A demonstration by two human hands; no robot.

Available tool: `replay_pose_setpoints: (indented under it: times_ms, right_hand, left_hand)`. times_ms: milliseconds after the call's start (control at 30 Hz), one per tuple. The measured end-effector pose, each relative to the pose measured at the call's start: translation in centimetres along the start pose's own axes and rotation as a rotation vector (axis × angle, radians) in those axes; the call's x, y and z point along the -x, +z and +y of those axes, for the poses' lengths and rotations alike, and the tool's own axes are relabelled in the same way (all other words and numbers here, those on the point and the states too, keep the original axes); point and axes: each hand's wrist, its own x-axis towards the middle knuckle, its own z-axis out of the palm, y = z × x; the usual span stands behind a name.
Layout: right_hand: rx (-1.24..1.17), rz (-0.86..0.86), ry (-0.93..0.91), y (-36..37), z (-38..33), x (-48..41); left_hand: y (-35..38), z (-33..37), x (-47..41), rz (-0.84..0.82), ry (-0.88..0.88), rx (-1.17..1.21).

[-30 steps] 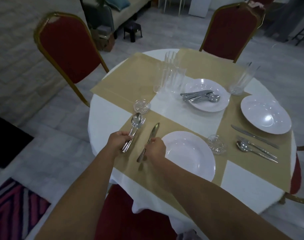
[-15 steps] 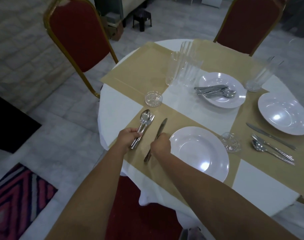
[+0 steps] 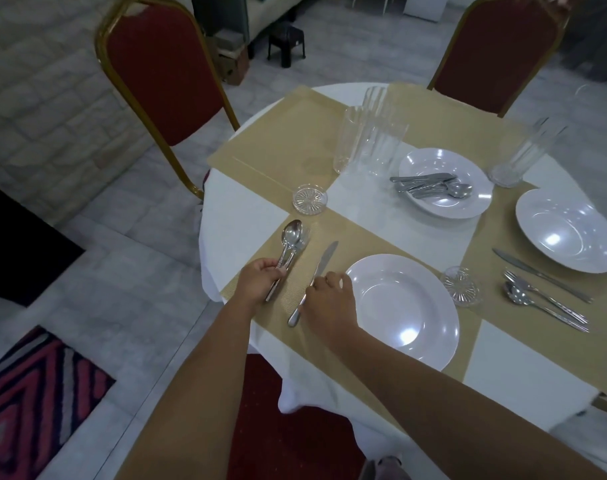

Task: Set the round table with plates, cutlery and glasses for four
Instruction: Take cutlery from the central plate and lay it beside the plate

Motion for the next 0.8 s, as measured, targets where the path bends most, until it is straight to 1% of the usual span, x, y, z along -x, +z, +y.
replay_pose_setpoints:
  times_ms: [67,233,433,800]
  right_hand:
    - [0.021,-0.069,-0.012,0.7,0.4,0.3]
    - [0.039,-0.092,0.001,0.0,0.8,0.5]
    - [0.013,-0.070,-0.005,-0.4,1.3,0.1]
    - [0.009,-0.084,0.008,-0.9,2.2,-0.3]
  left_hand:
    - [-0.1,-0.1,-0.1,0.003,0.005,-0.020]
    - [-0.4,-0.3,-0.2,0.012,0.012,-0.032]
    - [-0.3,-0.2,0.0,0.013,0.027,-0.044]
    - [-0.3,-0.1,0.3,0.004,0.032,-0.029]
